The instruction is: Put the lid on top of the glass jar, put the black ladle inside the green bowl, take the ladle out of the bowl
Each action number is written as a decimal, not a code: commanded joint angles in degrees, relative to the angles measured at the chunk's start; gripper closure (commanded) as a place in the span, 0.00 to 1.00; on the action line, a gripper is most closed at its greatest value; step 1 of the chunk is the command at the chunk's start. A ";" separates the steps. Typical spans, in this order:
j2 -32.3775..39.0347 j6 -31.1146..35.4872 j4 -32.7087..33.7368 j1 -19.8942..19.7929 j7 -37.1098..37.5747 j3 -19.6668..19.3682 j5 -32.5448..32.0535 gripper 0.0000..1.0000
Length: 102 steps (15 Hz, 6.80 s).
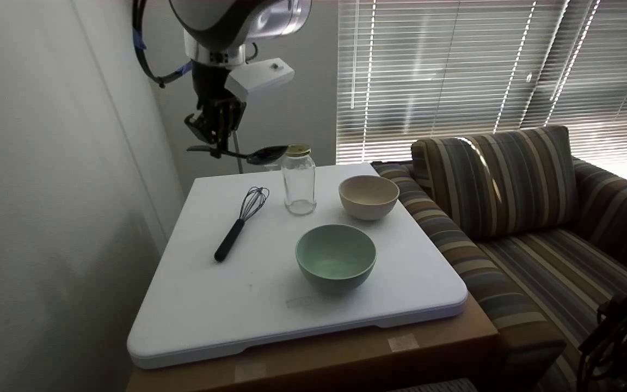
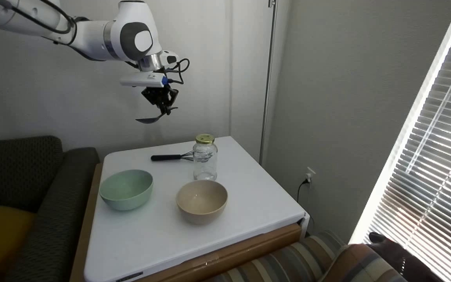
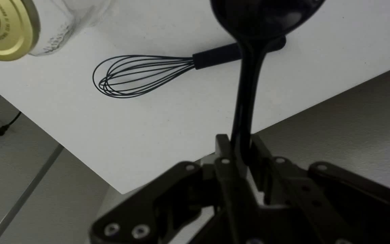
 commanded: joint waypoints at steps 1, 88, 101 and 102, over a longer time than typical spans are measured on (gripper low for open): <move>-8.21 0.93 -13.22 -1.82 -5.47 0.68 -0.31 0.96; -21.76 75.30 -71.45 -15.71 3.79 8.32 -1.62 0.96; -19.52 75.26 -77.88 -24.95 7.54 15.76 -2.13 0.96; -19.39 75.26 -77.64 -25.13 7.47 16.09 -2.23 0.96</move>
